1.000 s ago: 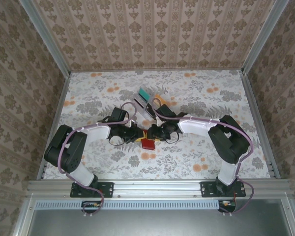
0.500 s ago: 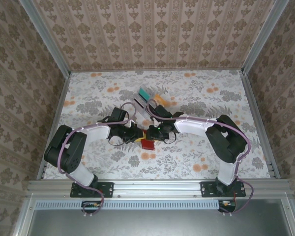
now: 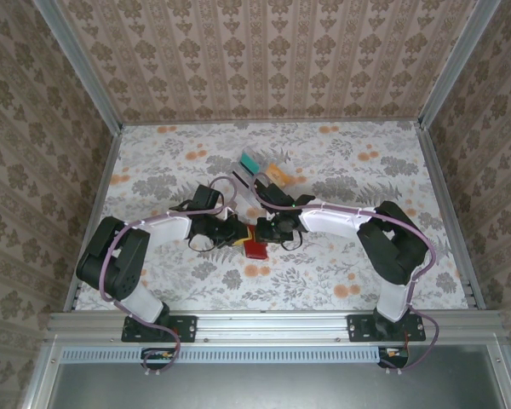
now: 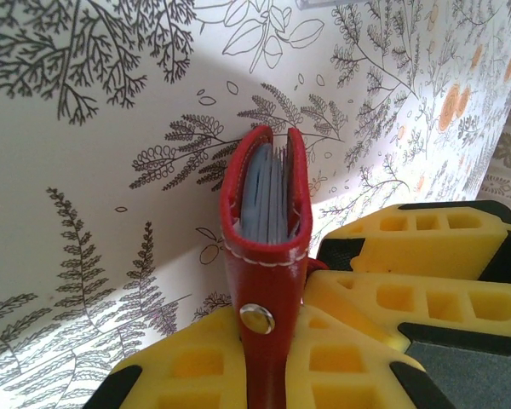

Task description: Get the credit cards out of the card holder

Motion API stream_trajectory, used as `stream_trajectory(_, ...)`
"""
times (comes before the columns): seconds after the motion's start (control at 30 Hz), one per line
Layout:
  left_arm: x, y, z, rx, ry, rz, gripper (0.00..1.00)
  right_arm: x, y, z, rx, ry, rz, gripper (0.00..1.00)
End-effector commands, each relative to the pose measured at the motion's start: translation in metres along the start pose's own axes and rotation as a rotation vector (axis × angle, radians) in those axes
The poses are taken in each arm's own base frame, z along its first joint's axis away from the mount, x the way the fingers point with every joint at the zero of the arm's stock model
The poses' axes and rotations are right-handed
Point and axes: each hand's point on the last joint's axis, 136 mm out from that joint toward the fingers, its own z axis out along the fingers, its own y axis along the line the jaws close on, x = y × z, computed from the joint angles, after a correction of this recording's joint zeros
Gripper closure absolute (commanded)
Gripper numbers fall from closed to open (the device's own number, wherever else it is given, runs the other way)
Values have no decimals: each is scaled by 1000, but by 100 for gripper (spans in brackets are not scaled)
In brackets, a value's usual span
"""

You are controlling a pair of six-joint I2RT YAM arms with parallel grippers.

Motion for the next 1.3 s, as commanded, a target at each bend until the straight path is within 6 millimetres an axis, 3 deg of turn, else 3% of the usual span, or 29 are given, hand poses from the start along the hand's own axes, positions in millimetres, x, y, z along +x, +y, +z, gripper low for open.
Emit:
stream_trajectory(0.0,1,1,-6,-28,2,8,100,4,-47,-5,206,-9,50,74)
stream_trajectory(0.37,2,8,-5,-50,-2,-10,100,6,-64,-13,328,-23,51,80)
stream_trajectory(0.63,0,6,-7,-50,-8,-10,100,-3,-20,-8,84,-49,26,71)
stream_trajectory(0.87,-1,2,-12,-63,-5,-5,70,2,-18,-1,72,-16,35,71)
stream_trajectory(1.0,-14,9,-22,-141,-60,15,52,1,-15,-3,57,-20,24,75)
stream_trajectory(1.07,-23,12,-31,-172,-98,20,45,0,-12,-4,37,-19,7,88)
stream_trajectory(1.27,-52,23,-70,-331,-250,36,25,-11,6,-27,-31,-88,-48,93)
